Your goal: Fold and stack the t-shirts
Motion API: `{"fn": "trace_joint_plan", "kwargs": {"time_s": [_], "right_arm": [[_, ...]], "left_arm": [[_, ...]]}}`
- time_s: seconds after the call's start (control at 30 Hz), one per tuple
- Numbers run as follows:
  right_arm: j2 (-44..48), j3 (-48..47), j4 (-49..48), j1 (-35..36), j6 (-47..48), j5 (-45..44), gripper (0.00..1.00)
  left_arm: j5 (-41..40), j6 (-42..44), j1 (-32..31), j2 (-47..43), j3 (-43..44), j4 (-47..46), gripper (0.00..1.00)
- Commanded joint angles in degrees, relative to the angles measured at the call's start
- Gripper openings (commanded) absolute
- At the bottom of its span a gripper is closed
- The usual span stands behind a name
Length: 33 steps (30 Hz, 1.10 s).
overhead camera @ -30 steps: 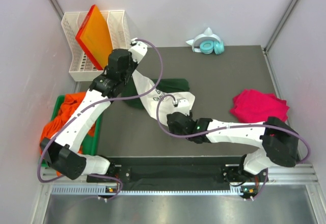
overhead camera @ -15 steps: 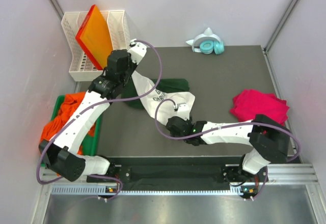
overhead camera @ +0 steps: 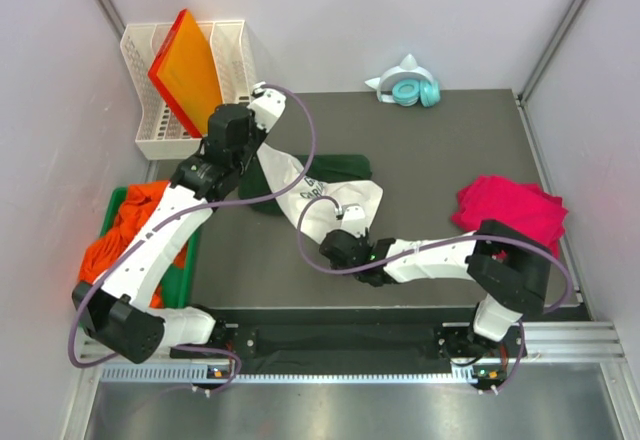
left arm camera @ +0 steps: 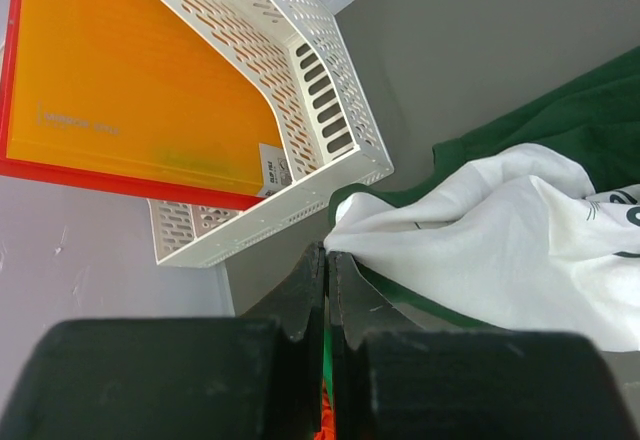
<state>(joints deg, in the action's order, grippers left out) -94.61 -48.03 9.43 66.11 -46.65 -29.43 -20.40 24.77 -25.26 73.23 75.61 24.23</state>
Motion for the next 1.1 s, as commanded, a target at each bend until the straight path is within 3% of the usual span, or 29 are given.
{"fn": "trace_joint_plan", "kwargs": {"time_s": [0.0,0.27,0.77,0.97,1.07], "right_arm": [[-0.8,-3.3,-1.4,-0.2,-1.1,-2.6,0.52],[-1.5,-7.3,7.2,0.0,-4.1,-9.1,0.54],[-4.5,-6.7,5.9,-2.1,-6.0,-9.8,0.5],[-6.4,-7.0,3.6,-2.1,-5.6,-8.6,0.4],[-6.4,-7.2,3.1,-2.2,-5.5,-8.8,0.27]], "left_arm": [[0.6,-0.7,0.2,-2.8,-0.2,-1.7,0.0],[1.0,-0.6,0.2,-3.4,-1.0,-1.9,0.0],[1.3,-1.8,0.2,-3.4,-1.0,-1.4,0.0],[1.3,-1.9,0.2,-4.0,-1.7,-1.1,0.0],[1.2,-2.0,0.2,-4.5,-2.3,-1.2,0.0]]}}
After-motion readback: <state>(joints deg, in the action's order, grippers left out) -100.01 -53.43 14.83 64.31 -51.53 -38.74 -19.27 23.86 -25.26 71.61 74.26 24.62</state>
